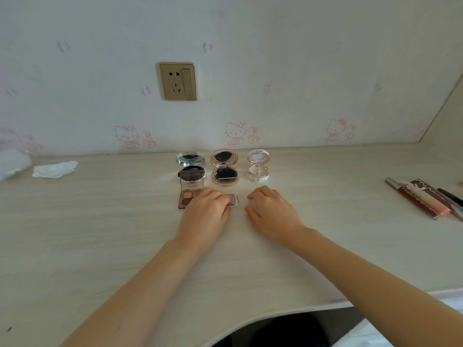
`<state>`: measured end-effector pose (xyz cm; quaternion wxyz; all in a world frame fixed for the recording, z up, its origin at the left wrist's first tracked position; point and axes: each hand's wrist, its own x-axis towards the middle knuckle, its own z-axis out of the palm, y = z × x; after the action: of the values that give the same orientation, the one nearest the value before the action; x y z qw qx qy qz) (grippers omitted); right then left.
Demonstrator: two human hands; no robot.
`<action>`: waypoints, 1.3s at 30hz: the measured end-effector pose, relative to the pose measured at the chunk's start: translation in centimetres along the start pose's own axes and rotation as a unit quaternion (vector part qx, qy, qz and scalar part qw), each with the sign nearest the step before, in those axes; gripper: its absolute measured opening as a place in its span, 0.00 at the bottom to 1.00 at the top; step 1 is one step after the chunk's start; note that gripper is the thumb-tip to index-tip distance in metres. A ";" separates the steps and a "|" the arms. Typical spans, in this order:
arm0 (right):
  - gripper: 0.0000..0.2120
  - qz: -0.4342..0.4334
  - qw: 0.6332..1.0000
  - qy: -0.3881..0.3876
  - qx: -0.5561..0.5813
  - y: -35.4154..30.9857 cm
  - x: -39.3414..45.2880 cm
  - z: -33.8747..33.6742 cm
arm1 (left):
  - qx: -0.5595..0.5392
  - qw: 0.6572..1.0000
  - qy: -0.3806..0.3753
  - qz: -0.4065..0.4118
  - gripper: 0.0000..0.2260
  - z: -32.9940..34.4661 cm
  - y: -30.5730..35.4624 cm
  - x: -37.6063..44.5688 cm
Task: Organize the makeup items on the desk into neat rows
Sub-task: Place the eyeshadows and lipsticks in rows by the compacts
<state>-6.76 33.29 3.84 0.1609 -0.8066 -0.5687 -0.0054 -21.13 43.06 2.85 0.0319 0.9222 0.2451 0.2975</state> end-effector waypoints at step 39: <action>0.16 0.300 0.943 0.081 -0.121 34.1 -17.2 -15.8 | -0.196 0.949 -0.132 0.209 0.10 15.8 35.0 16.6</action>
<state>21.26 3.08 6.87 0.1014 -0.9502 -0.2805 -0.0907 14.64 21.58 5.87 0.1808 0.9593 -0.0225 0.2157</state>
